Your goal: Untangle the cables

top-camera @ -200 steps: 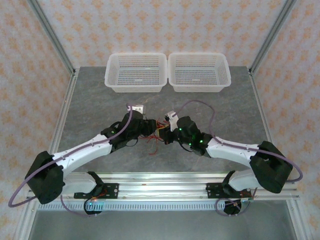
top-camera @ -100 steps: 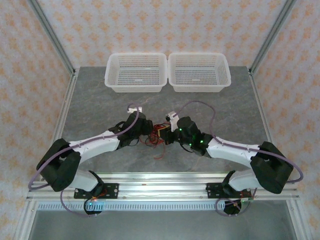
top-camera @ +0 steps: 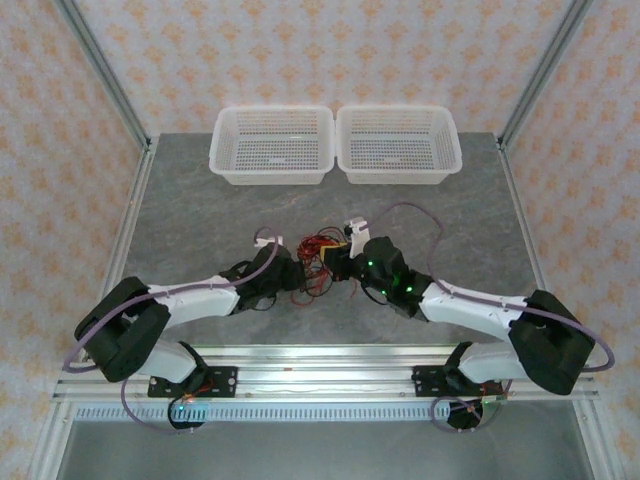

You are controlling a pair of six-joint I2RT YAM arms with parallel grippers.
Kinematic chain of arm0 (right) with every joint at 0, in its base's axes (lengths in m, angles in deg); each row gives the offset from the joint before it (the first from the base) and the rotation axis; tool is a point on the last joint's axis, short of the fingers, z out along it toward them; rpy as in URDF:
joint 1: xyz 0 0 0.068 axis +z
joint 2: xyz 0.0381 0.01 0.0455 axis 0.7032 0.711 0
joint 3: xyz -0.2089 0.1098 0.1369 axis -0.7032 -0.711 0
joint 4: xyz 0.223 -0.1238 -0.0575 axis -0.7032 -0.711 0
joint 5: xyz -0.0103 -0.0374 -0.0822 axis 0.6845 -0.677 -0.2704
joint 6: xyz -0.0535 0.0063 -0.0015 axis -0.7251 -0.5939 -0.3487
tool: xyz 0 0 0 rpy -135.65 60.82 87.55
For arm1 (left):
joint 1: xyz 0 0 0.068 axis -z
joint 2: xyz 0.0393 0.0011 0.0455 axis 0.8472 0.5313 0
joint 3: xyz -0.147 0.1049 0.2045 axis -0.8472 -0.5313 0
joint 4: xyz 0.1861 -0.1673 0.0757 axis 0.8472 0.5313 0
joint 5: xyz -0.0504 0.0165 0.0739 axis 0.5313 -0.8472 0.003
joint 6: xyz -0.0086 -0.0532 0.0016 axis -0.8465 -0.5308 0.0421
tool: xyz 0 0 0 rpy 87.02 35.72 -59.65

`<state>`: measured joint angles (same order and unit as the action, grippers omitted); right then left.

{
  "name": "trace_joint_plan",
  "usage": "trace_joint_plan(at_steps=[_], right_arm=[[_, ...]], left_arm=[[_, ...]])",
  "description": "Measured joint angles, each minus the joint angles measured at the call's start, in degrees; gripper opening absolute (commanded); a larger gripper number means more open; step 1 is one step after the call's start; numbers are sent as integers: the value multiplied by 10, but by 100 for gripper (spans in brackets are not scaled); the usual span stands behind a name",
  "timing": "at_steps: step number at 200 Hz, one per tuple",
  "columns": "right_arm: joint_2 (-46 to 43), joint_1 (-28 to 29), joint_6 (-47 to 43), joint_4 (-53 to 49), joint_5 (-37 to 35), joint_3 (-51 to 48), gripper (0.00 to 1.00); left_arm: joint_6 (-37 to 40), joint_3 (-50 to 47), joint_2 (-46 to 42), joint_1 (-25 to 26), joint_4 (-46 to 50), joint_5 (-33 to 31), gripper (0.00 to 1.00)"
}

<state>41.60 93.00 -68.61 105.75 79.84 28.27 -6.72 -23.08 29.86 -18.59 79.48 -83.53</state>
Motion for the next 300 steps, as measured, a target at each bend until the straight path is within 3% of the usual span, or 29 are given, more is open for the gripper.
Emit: trace_joint_plan(at_steps=[58, 109, 190, 300], right_arm=[[-10, 0, 11, 33, -38, -21, 0], [-20, 0, -30, 80, -21, -53, 0], [-49, -4, -99, 108, 7, -59, 0], [-36, -5, -67, 148, 9, -59, 0]], left_arm=[[-8, 14, -104, 9, 44, -9, 49], [2, 86, -206, 7, 113, -30, 51], [-4, 91, -151, -23, 103, 23, 50], [-54, 57, -91, -23, -63, 90, 54]])
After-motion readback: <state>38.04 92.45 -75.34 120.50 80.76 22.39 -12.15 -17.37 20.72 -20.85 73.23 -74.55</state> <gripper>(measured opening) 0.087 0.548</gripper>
